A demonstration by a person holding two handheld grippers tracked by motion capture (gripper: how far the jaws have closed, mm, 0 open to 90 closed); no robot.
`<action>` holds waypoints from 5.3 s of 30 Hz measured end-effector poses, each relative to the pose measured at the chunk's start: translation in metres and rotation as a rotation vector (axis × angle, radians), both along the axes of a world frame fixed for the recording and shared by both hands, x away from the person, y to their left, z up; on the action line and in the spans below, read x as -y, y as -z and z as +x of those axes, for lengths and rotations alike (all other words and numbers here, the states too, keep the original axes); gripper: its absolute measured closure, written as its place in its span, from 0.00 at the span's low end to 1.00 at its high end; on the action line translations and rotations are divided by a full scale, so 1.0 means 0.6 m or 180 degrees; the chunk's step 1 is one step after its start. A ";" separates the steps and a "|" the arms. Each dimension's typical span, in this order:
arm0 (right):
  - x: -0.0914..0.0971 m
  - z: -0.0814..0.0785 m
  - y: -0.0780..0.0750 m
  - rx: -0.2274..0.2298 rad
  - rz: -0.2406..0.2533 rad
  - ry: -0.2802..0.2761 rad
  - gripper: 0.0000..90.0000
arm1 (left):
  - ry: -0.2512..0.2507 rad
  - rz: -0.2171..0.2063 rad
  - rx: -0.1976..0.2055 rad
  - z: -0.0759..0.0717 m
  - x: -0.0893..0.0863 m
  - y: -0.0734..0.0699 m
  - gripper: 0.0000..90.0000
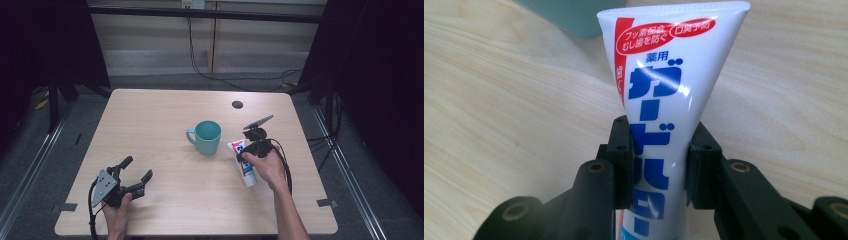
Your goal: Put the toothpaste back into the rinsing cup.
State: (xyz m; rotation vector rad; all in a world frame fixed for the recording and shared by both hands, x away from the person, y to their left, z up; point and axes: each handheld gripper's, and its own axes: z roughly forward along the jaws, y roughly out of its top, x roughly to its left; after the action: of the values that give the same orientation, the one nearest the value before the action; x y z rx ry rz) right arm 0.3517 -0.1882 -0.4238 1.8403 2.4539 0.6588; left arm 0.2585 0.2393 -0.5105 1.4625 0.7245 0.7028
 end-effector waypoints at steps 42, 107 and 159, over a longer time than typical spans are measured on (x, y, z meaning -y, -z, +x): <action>0.000 -0.040 -0.090 0.1643 0.0670 -0.0020 0.77 | 0.0006 0.0001 0.0001 0.000 0.000 0.000 0.18; -0.088 0.032 -0.113 0.2599 0.1001 -0.0143 0.77 | 0.0028 -0.0017 -0.0014 0.000 0.000 0.000 0.18; -0.128 0.090 -0.047 0.2259 0.0827 -0.0176 0.75 | 0.0026 0.0026 0.0009 0.000 -0.001 0.000 0.18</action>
State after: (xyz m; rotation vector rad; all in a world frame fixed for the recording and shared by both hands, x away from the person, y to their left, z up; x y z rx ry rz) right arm 0.4058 -0.1112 -0.3954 1.2667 2.0067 1.3961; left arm 0.2587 0.2400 -0.5106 1.4709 0.7139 0.7021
